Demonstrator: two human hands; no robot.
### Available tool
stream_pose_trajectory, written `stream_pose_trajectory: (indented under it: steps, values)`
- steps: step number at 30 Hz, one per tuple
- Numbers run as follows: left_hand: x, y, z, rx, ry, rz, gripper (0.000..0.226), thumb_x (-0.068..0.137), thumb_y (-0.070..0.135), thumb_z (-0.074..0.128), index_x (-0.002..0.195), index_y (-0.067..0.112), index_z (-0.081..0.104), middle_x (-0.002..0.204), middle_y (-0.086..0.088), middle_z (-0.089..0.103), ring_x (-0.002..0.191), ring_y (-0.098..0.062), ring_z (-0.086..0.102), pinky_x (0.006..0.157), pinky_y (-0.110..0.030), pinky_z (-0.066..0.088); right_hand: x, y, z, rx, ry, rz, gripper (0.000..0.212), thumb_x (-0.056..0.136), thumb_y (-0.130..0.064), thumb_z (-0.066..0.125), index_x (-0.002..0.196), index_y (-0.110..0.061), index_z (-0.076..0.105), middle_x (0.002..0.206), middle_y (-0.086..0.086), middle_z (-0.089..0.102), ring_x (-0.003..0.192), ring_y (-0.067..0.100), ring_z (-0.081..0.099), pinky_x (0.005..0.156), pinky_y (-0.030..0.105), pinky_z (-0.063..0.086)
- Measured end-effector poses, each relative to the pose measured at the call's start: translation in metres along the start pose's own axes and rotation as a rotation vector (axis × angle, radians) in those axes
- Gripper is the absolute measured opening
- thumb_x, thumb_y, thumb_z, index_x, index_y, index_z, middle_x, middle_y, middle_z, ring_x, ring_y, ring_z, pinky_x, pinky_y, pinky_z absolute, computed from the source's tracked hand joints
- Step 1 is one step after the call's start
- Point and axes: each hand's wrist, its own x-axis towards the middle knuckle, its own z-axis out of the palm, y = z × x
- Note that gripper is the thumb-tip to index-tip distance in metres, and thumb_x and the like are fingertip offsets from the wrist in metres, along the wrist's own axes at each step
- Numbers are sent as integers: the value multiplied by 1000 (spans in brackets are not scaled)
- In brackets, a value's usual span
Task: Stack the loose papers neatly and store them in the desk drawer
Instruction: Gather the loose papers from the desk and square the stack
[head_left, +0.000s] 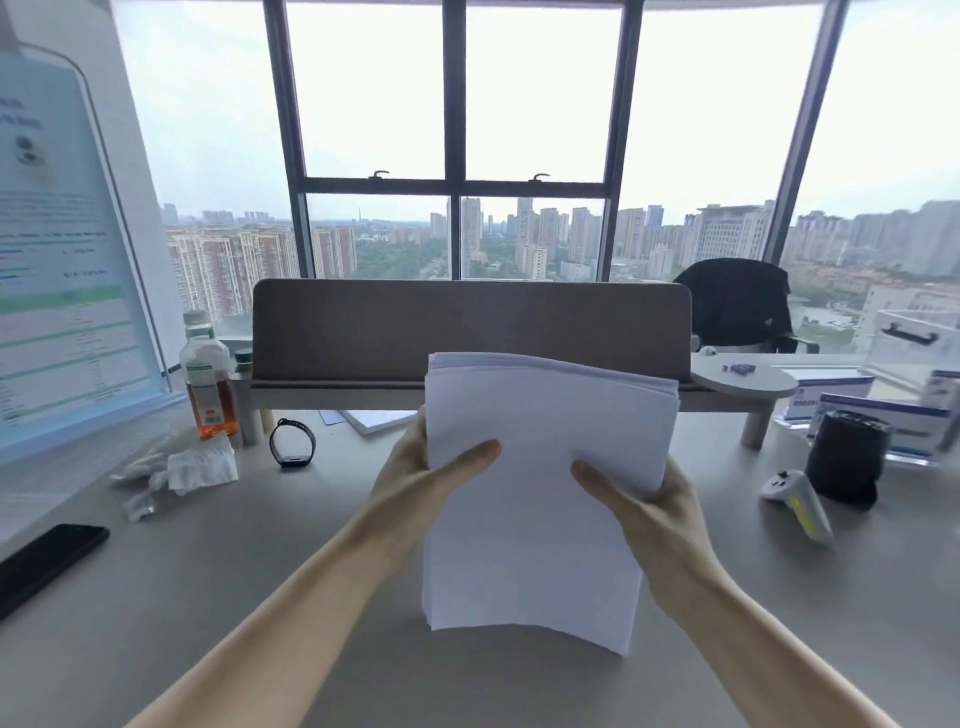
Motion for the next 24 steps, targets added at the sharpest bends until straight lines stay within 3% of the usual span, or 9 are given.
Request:
stream_pose_trajectory:
  steps: [3, 5, 8, 11, 13, 16, 19, 21, 24]
  values:
    - [0, -2, 1, 96, -14, 5, 56, 81, 31, 79, 132, 28, 58, 128, -1, 74, 110, -19, 74, 97, -47, 57, -1, -4, -6, 36, -35, 48, 40, 79, 0, 80, 114, -16, 68, 98, -1, 82, 84, 15, 79, 66, 26, 60]
    - [-1, 3, 2, 247, 140, 125, 72, 78, 36, 79, 141, 32, 44, 137, 0, 65, 109, -8, 72, 92, -39, 59, -1, -6, -11, 2, -69, 65, 43, 80, -1, 79, 117, -19, 65, 103, 1, 81, 89, 19, 79, 72, 31, 62]
    - [1, 25, 8, 669, 334, 539, 102, 83, 41, 78, 162, 26, 15, 165, 1, 30, 148, -9, 36, 117, -36, 35, -4, -8, -14, -66, -120, 55, 39, 83, 1, 76, 113, -20, 66, 96, 0, 81, 82, 13, 78, 65, 25, 59]
    - [9, 58, 30, 1246, 158, 806, 97, 90, 48, 66, 165, 19, 11, 173, -3, 13, 160, -20, 6, 128, -39, 8, -7, -6, -10, -91, -125, 56, 25, 86, -2, 74, 105, -18, 73, 92, 2, 81, 80, 14, 76, 64, 24, 57]
    - [14, 66, 48, 1395, -40, 750, 84, 90, 48, 63, 162, 21, 27, 168, -4, 34, 156, -20, 25, 127, -36, 15, -7, -6, -11, -92, -135, 63, 17, 88, -6, 72, 101, -16, 76, 91, 7, 81, 79, 17, 75, 66, 26, 57]
    - [19, 70, 57, 1388, -35, 771, 59, 92, 38, 63, 147, 23, 53, 146, 1, 62, 138, -20, 53, 121, -32, 27, -6, -8, -14, -85, -136, 77, 13, 89, -7, 71, 99, -13, 77, 91, 11, 80, 77, 19, 75, 67, 30, 57]
    - [18, 72, 51, 1353, -63, 827, 63, 91, 32, 63, 152, 28, 46, 152, 5, 57, 145, -13, 45, 125, -37, 19, -5, -6, -14, -96, -111, 79, 9, 90, -7, 68, 95, -9, 76, 87, 14, 78, 72, 16, 71, 64, 29, 55]
    - [19, 65, 34, 1306, 139, 890, 63, 90, 31, 65, 150, 25, 49, 153, 4, 54, 148, -14, 40, 125, -42, 17, -2, 0, -14, -104, -94, 84, 8, 91, -11, 67, 92, -7, 74, 91, 23, 75, 74, 20, 70, 66, 35, 54]
    - [13, 36, -5, 644, 395, 476, 80, 82, 32, 75, 154, 27, 39, 161, 6, 41, 149, -11, 34, 117, -36, 26, 3, 4, -15, -121, -59, 45, 9, 92, -13, 62, 91, -12, 71, 87, 18, 75, 77, 23, 68, 71, 37, 52]
